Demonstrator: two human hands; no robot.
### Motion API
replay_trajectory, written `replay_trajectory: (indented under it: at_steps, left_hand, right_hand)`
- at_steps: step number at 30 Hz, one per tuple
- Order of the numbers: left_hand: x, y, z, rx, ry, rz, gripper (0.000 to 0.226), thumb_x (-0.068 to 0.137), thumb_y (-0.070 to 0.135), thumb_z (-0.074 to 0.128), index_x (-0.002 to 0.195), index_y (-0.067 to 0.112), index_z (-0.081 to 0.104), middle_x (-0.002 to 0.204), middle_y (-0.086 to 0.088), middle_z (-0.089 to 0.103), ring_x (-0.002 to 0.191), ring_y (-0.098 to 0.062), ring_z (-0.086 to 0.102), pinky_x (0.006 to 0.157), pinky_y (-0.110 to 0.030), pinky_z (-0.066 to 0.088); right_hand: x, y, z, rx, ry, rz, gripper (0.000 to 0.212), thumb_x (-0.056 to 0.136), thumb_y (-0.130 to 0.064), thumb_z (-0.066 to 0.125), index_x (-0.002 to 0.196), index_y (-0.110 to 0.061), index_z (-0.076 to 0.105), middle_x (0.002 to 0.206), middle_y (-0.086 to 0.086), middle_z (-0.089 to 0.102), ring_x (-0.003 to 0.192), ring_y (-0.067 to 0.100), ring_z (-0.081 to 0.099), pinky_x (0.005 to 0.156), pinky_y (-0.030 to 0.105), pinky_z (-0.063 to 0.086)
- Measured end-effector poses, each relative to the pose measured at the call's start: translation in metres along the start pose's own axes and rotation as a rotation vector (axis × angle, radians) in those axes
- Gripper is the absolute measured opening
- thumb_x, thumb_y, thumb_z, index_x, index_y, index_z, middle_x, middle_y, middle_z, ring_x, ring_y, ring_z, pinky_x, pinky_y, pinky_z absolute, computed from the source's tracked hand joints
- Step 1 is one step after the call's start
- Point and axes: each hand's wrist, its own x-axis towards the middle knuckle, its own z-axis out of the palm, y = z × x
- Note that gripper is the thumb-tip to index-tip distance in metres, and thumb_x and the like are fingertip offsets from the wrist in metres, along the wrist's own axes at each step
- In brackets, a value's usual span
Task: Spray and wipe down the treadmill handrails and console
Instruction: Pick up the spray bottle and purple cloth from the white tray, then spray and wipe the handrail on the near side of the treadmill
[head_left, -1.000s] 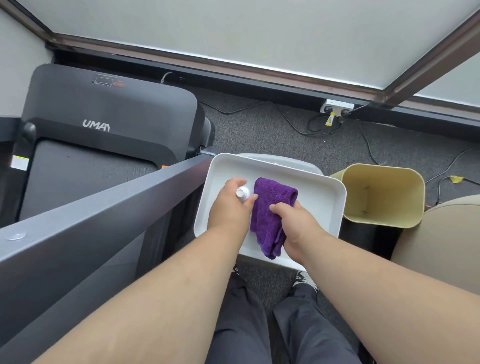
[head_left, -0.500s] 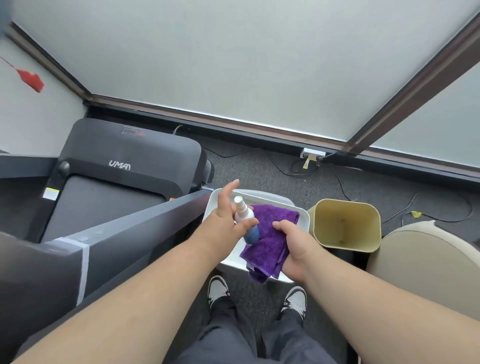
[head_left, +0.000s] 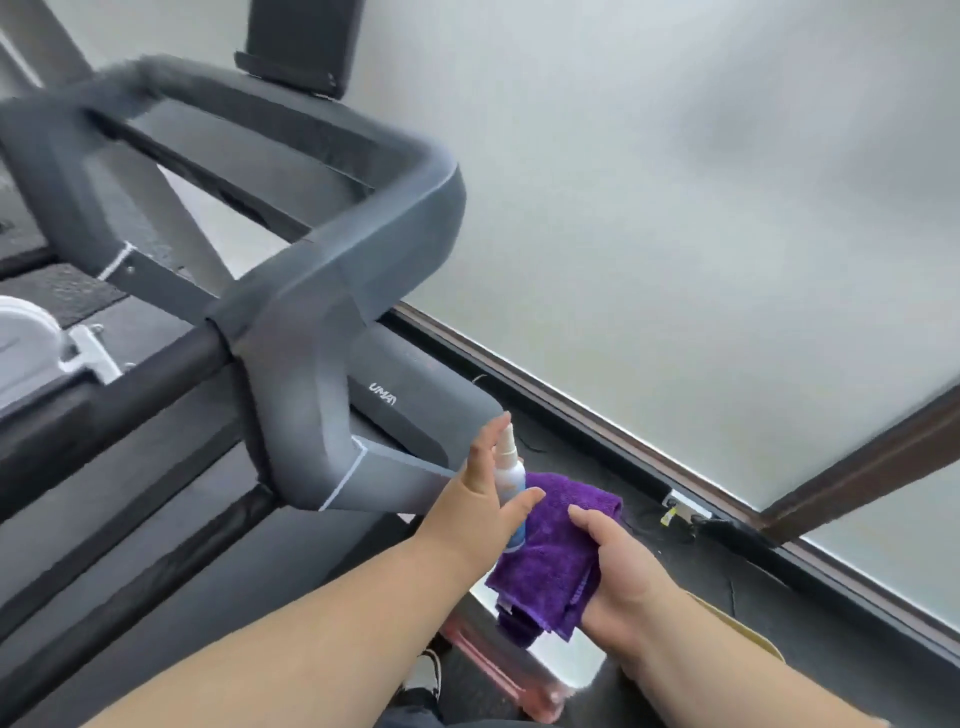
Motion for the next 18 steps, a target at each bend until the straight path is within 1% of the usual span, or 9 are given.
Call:
replay_trajectory:
  at_steps: [1, 2, 5, 7, 9, 11, 13, 16, 18]
  left_hand:
    - [-0.009, 0.001, -0.01, 0.02, 0.061, 0.012, 0.092, 0.087, 0.042, 0.074, 0.129, 0.079, 0.001, 0.127, 0.014, 0.051, 0.102, 0.005, 0.051, 0.088, -0.002, 0.033]
    - [-0.019, 0.001, -0.021, 0.042, 0.112, 0.022, 0.09, 0.087, 0.043, 0.073, 0.129, 0.08, 0.002, 0.124, 0.017, 0.047, 0.1, 0.008, 0.047, 0.085, 0.001, 0.032]
    - [-0.052, 0.001, -0.057, 0.079, 0.221, -0.029, 0.08, 0.089, 0.042, 0.071, 0.132, 0.074, 0.011, 0.121, 0.019, 0.046, 0.098, 0.005, 0.049, 0.087, -0.006, 0.039]
    - [-0.074, -0.001, -0.08, 0.089, 0.289, -0.081, 0.075, 0.09, 0.039, 0.068, 0.133, 0.068, 0.014, 0.121, 0.021, 0.045, 0.099, 0.005, 0.048, 0.083, 0.004, 0.031]
    - [-0.095, -0.003, -0.102, 0.085, 0.365, -0.107, 0.073, 0.089, 0.035, 0.067, 0.132, 0.066, 0.016, 0.122, 0.022, 0.045, 0.102, 0.005, 0.047, 0.082, 0.008, 0.027]
    - [-0.115, -0.005, -0.122, 0.092, 0.436, -0.127, 0.074, 0.089, 0.034, 0.066, 0.131, 0.067, 0.016, 0.119, 0.018, 0.048, 0.096, 0.002, 0.05, 0.081, 0.001, 0.032]
    - [-0.134, -0.009, -0.139, 0.095, 0.477, -0.154, 0.075, 0.09, 0.033, 0.067, 0.13, 0.068, 0.014, 0.121, 0.013, 0.051, 0.097, -0.007, 0.055, 0.086, -0.014, 0.04]
    - [-0.157, -0.015, -0.16, 0.072, 0.483, -0.187, 0.075, 0.089, 0.029, 0.067, 0.131, 0.066, 0.017, 0.12, 0.009, 0.057, 0.098, -0.014, 0.06, 0.092, -0.033, 0.05]
    - [-0.168, -0.019, -0.174, 0.058, 0.467, -0.19, 0.075, 0.089, 0.028, 0.066, 0.132, 0.066, 0.019, 0.12, 0.013, 0.058, 0.1, -0.011, 0.062, 0.091, -0.037, 0.053]
  right_hand:
    - [-0.007, 0.003, 0.01, -0.03, -0.044, 0.023, 0.038, 0.097, -0.021, 0.056, 0.13, -0.003, 0.057, 0.119, 0.025, 0.067, 0.111, 0.045, 0.064, 0.101, 0.062, 0.045]
    - [-0.014, 0.007, 0.021, -0.063, -0.091, 0.048, 0.038, 0.098, -0.023, 0.055, 0.129, -0.003, 0.058, 0.12, 0.025, 0.067, 0.111, 0.045, 0.064, 0.101, 0.062, 0.045]
    - [-0.032, 0.021, 0.053, -0.163, -0.203, 0.111, 0.036, 0.099, -0.026, 0.052, 0.125, -0.003, 0.061, 0.118, 0.025, 0.067, 0.107, 0.045, 0.066, 0.097, 0.06, 0.047]
    - [-0.042, 0.031, 0.074, -0.213, -0.239, 0.127, 0.036, 0.099, -0.028, 0.052, 0.123, -0.003, 0.063, 0.116, 0.025, 0.068, 0.104, 0.045, 0.067, 0.096, 0.06, 0.047]
    - [-0.053, 0.044, 0.096, -0.257, -0.274, 0.124, 0.04, 0.101, -0.033, 0.05, 0.123, -0.003, 0.062, 0.116, 0.025, 0.068, 0.104, 0.045, 0.067, 0.097, 0.059, 0.047]
    - [-0.063, 0.058, 0.117, -0.278, -0.269, 0.099, 0.044, 0.101, -0.042, 0.049, 0.118, -0.004, 0.063, 0.109, 0.023, 0.071, 0.097, 0.042, 0.07, 0.086, 0.056, 0.053]
    - [-0.068, 0.071, 0.136, -0.281, -0.256, 0.053, 0.045, 0.099, -0.048, 0.05, 0.112, -0.006, 0.062, 0.102, 0.019, 0.074, 0.091, 0.039, 0.072, 0.073, 0.05, 0.059]
    - [-0.071, 0.095, 0.161, -0.296, -0.252, -0.032, 0.045, 0.097, -0.053, 0.051, 0.115, -0.013, 0.058, 0.102, 0.015, 0.075, 0.093, 0.036, 0.073, 0.076, 0.05, 0.06]
    - [-0.072, 0.114, 0.179, -0.303, -0.285, -0.083, 0.045, 0.098, -0.056, 0.046, 0.119, -0.017, 0.055, 0.102, 0.013, 0.075, 0.093, 0.034, 0.073, 0.067, 0.046, 0.061]
